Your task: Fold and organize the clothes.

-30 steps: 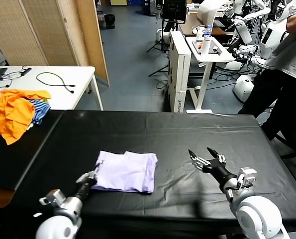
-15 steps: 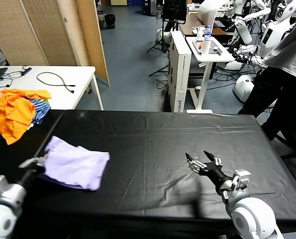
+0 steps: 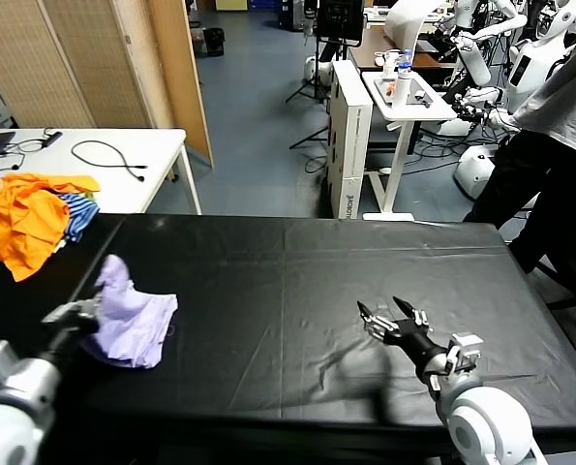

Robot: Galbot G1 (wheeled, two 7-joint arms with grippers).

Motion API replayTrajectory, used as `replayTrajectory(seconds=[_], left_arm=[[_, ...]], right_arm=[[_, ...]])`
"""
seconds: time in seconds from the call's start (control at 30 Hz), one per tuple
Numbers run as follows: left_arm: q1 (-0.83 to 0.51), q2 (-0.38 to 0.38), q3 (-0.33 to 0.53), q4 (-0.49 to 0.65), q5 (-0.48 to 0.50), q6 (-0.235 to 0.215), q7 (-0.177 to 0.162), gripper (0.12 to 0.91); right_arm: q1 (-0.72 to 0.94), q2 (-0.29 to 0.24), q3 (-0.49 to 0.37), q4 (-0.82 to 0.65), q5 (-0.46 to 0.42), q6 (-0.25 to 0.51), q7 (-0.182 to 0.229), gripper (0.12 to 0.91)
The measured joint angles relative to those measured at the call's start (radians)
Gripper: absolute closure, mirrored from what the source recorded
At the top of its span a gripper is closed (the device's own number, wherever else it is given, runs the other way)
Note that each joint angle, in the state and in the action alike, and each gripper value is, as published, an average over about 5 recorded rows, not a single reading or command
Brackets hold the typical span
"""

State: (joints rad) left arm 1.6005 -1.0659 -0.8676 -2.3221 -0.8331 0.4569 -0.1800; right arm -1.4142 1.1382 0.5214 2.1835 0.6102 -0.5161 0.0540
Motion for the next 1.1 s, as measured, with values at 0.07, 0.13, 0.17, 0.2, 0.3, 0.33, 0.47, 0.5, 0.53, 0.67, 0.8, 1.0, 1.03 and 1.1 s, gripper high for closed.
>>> replayTrajectory(seconds=[0.07,0.13,0.17,0.2,0.3,0.33,0.47,0.5,0.53,0.67,0.8,1.0,1.03,1.1], left_arm=[[-0.026,-0.039,0.077,-0.01,0.021,-0.003,0.001,0.857],[-0.05,-0.08,0.156,-0.005,0.047,-0.01,0.005,0.857],[-0.061,-0.101,0.195,0.003,0.059,-0.013,0.007,0.857],[-0.071,-0.123,0.234,0.013,0.072,-0.017,0.01,0.857],[-0.1,-0.189,0.341,0.055,0.114,-0.025,0.021,0.857],[-0.11,-0.212,0.373,0.07,0.129,-0.027,0.027,0.857],[-0.133,-0.28,0.481,0.126,0.18,-0.029,0.057,0.85],[-0.137,-0.289,0.499,0.134,0.186,-0.029,0.062,0.824],[-0.14,-0.294,0.513,0.14,0.189,-0.029,0.067,0.799],[-0.148,-0.291,0.535,0.142,0.205,-0.034,0.095,0.578],[-0.146,-0.266,0.524,0.134,0.263,-0.063,0.133,0.315],[-0.146,-0.216,0.463,0.132,0.293,-0.093,0.133,0.13],[-0.144,-0.21,0.453,0.133,0.3,-0.096,0.132,0.127],[-0.138,-0.204,0.439,0.135,0.317,-0.099,0.131,0.124]], right_arm=[[-0.009,-0.001,0.01,0.005,0.0,0.0,0.0,0.118],[-0.019,-0.001,0.019,0.008,-0.001,0.0,0.0,0.118],[-0.023,-0.001,0.023,0.01,-0.001,0.0,0.0,0.118],[-0.027,0.0,0.026,0.011,-0.001,0.0,0.0,0.118],[-0.034,0.002,0.03,0.018,-0.001,-0.003,-0.002,0.118],[-0.035,0.001,0.029,0.021,-0.001,-0.006,-0.003,0.118],[-0.029,-0.007,0.02,0.023,0.002,-0.016,-0.01,0.118],[-0.025,-0.01,0.015,0.02,0.005,-0.018,-0.01,0.118],[-0.02,-0.013,0.008,0.017,0.01,-0.022,-0.01,0.118],[0.007,-0.015,-0.039,-0.003,0.063,-0.048,0.009,0.118],[0.046,-0.008,-0.116,-0.027,0.158,-0.089,0.054,0.118],[0.105,0.014,-0.261,-0.073,0.29,-0.125,0.093,0.118],[0.114,0.019,-0.283,-0.083,0.297,-0.125,0.094,0.118],[0.132,0.032,-0.325,-0.103,0.303,-0.124,0.096,0.118]])
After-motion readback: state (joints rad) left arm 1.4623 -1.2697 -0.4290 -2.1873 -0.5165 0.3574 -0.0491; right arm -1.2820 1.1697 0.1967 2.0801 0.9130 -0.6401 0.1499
